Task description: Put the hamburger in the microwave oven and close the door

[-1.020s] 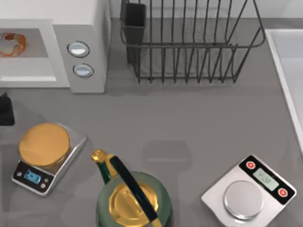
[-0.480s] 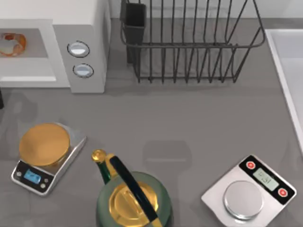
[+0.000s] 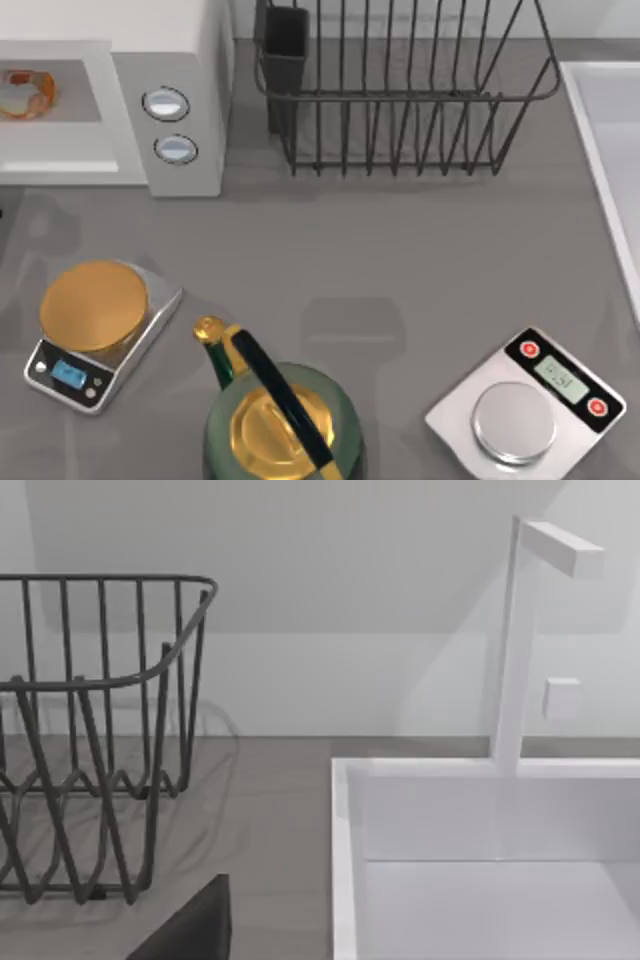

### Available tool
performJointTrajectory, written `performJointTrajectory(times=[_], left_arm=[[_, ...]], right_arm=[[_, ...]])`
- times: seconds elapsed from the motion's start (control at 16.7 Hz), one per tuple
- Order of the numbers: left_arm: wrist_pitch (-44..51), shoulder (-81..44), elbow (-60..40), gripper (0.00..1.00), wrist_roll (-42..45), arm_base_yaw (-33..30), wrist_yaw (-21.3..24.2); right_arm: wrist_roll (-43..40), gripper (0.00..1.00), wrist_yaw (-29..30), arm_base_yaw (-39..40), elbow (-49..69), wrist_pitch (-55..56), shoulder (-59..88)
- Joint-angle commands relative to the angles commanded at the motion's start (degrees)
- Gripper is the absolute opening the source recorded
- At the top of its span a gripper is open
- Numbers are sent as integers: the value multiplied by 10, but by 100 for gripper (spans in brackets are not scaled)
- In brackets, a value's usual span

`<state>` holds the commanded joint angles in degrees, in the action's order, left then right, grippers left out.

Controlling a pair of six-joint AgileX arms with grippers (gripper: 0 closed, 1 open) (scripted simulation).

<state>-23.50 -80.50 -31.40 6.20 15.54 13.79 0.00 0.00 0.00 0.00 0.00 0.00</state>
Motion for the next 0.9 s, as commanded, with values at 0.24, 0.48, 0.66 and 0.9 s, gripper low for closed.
performJointTrajectory(times=[0.24,0.48,0.66,0.9], left_arm=[[15,62,22,100,-3,-12,-12],[60,218,81,100,-15,-42,-36],[109,390,145,100,-29,-70,-60],[177,616,232,100,-49,-110,-95]], right_arm=[[0,100,0,0,0,0,0],[0,100,0,0,0,0,0],[0,100,0,0,0,0,0],[0,100,0,0,0,0,0]])
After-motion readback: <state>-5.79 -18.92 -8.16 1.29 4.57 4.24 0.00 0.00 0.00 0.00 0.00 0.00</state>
